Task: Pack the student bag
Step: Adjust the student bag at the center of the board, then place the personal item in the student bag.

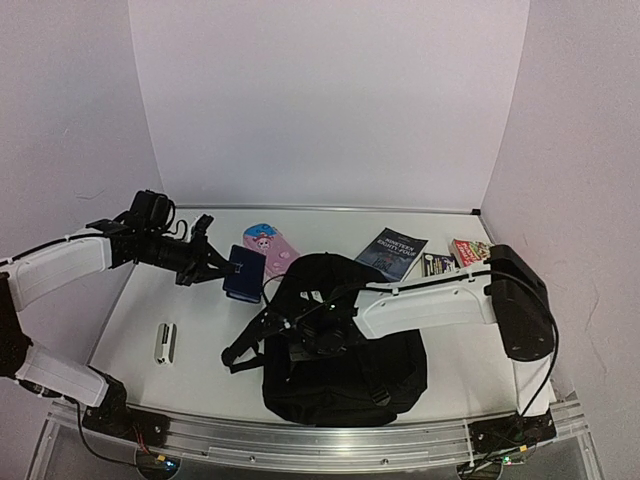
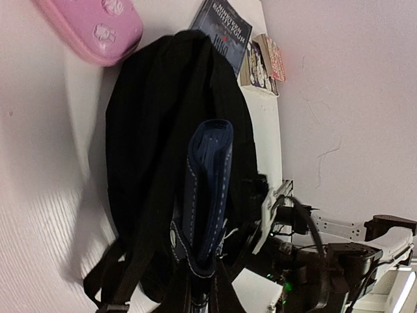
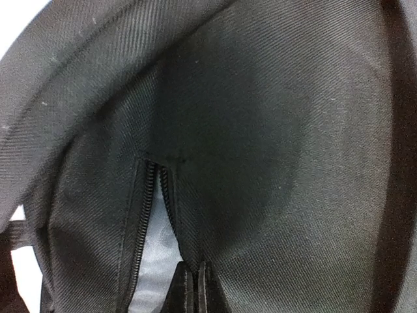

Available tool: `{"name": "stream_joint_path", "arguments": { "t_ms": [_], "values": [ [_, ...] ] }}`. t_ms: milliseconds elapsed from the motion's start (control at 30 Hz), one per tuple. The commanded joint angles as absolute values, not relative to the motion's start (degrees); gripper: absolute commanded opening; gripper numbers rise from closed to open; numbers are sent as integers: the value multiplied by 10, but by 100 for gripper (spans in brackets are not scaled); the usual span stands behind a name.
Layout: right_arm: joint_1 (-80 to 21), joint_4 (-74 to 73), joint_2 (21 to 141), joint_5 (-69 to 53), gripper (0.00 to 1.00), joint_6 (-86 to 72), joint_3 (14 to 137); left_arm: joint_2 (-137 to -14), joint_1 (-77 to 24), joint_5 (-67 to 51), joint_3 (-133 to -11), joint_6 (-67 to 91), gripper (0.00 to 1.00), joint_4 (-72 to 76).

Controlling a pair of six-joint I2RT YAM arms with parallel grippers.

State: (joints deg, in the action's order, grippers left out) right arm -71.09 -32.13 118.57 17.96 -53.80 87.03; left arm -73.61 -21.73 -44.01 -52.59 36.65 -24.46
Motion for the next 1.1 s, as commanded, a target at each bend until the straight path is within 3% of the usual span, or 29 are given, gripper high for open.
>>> {"name": "stream_joint_path", "arguments": {
  "t_ms": [0,333,800,1067],
  "values": [
    [-708,-266,1110,232,0,-569,830,-710,-253,-468,-488,449,0,-194],
    [-708,-230,1078,241,0,-584,802,-767,-357,-487,-515,451,0,-198],
    [-708,-212,1049,249,0,-592,792,-847,-382,-467,-527,403,0,-273],
    [-708,-195,1060,218,0,-572,807,-858,-383,-473,-509,428,0,-164]
  ]
}}
